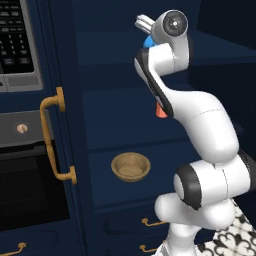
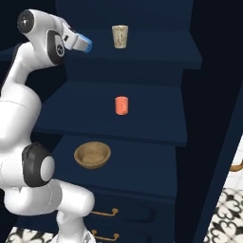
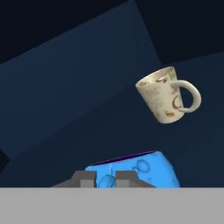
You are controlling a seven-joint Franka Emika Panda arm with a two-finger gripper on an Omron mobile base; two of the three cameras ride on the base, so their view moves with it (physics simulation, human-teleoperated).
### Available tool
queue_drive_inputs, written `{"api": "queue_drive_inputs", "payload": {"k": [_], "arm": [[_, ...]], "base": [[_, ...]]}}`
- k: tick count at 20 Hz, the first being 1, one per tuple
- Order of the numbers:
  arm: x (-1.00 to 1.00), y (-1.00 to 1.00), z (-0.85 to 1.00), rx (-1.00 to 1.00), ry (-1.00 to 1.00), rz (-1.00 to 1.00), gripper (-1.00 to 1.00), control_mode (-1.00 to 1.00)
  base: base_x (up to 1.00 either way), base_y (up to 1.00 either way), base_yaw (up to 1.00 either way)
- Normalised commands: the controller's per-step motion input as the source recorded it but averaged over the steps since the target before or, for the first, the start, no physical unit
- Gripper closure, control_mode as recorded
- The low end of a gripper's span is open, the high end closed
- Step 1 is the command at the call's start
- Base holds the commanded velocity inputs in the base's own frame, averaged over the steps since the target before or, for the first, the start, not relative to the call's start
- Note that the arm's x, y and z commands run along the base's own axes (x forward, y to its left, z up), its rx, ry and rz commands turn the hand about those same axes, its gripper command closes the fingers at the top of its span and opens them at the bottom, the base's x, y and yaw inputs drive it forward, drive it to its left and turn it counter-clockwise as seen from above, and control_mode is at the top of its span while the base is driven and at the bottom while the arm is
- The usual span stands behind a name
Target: Gather all objects into one cabinet and sort the glasses and bowls to opposite sides.
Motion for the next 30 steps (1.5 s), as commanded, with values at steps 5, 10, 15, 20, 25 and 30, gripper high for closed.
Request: {"api": "queue_drive_inputs", "payload": {"k": [5, 10, 15, 20, 25, 30], "arm": [[0.36, 0.0, -0.59, -0.11, -0.03, 0.02, 1.0, -1.0], [0.06, 0.0, -0.37, -0.02, 0.08, 0.02, 1.0, -1.0], [0.0, -0.01, -0.12, 0.01, 0.18, 0.01, 1.0, -1.0], [0.0, 0.0, -0.48, 0.0, 0.27, 0.03, 1.0, -1.0], [0.05, -0.06, -0.65, 0.0, 0.27, 0.02, 1.0, -1.0], [0.48, -0.03, -0.23, 0.0, 0.07, 0.0, 1.0, -1.0]], "base": [[0.0, 0.0, 0.0], [0.0, 0.0, 0.0], [0.0, 0.0, 0.0], [0.0, 0.0, 0.0], [0.0, 0.0, 0.0], [0.0, 0.0, 0.0]]}}
